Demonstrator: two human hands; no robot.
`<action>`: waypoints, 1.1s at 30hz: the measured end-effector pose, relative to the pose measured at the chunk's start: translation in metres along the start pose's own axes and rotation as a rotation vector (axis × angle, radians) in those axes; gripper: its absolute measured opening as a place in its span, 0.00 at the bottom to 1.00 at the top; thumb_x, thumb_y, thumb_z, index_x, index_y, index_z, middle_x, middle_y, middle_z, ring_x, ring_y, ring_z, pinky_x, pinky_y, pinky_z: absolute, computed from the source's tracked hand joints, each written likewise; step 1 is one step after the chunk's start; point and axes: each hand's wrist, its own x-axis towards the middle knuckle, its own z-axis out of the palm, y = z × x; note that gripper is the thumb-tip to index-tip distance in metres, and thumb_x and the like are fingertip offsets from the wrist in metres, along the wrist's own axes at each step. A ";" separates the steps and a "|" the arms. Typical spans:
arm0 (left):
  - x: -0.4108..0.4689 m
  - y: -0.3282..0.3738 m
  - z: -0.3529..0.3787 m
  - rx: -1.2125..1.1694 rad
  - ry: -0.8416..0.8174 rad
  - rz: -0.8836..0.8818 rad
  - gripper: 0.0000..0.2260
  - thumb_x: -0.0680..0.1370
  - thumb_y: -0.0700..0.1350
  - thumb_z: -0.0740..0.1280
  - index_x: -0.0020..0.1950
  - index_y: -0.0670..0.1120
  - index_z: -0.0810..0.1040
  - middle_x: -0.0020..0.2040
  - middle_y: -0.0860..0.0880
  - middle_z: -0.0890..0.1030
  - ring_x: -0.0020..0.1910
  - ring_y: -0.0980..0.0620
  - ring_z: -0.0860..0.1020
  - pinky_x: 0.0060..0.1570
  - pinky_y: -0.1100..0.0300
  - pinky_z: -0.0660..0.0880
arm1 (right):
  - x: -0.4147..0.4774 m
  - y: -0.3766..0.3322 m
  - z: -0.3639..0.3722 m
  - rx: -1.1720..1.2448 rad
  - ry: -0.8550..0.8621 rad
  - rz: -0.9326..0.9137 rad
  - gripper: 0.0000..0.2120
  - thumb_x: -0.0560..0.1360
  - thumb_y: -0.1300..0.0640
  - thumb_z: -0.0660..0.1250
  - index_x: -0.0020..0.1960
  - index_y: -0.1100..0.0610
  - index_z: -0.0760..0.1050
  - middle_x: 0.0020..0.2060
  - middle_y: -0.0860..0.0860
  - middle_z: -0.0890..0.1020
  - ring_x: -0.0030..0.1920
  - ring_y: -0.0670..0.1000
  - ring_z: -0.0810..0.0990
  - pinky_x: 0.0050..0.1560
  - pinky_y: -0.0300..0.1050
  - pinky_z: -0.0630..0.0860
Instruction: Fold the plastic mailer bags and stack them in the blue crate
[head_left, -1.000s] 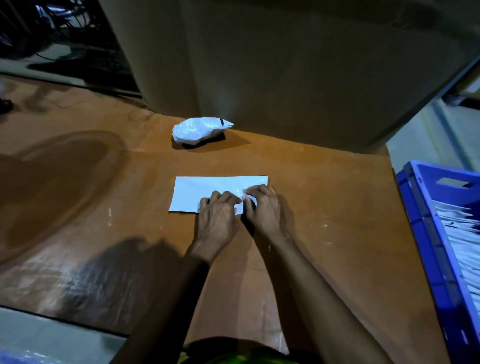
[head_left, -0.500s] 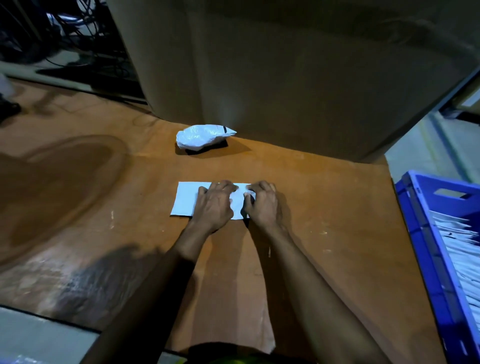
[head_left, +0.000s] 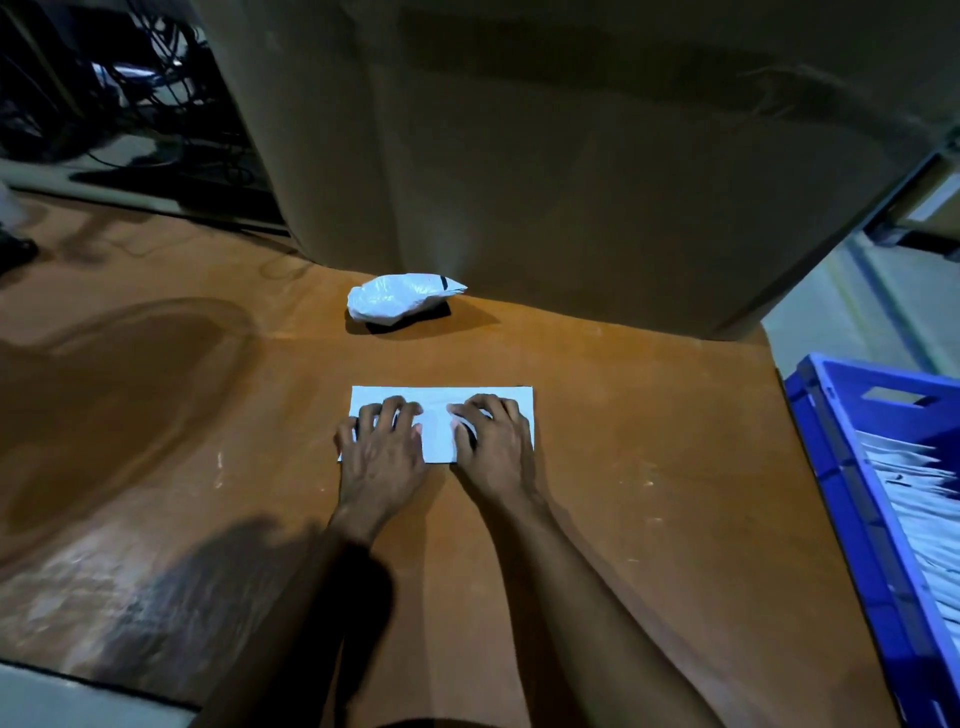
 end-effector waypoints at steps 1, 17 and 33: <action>-0.001 0.000 0.004 -0.003 -0.017 -0.011 0.13 0.81 0.50 0.56 0.61 0.51 0.77 0.60 0.52 0.77 0.58 0.45 0.74 0.53 0.45 0.66 | 0.000 0.000 0.001 0.014 0.003 0.003 0.15 0.80 0.53 0.62 0.61 0.50 0.84 0.59 0.47 0.81 0.63 0.51 0.74 0.63 0.52 0.72; -0.004 -0.009 -0.010 -0.136 0.109 0.031 0.17 0.84 0.50 0.57 0.68 0.47 0.78 0.67 0.45 0.77 0.66 0.38 0.75 0.61 0.42 0.70 | 0.011 -0.002 -0.006 -0.027 -0.048 -0.240 0.14 0.81 0.47 0.66 0.64 0.48 0.82 0.65 0.48 0.80 0.69 0.52 0.74 0.69 0.54 0.70; 0.003 -0.023 0.041 0.008 0.046 0.159 0.24 0.86 0.53 0.54 0.83 0.53 0.61 0.84 0.48 0.59 0.83 0.39 0.53 0.78 0.35 0.54 | 0.008 0.010 0.013 -0.333 -0.225 -0.072 0.29 0.84 0.34 0.46 0.83 0.39 0.56 0.84 0.45 0.54 0.85 0.56 0.45 0.80 0.70 0.45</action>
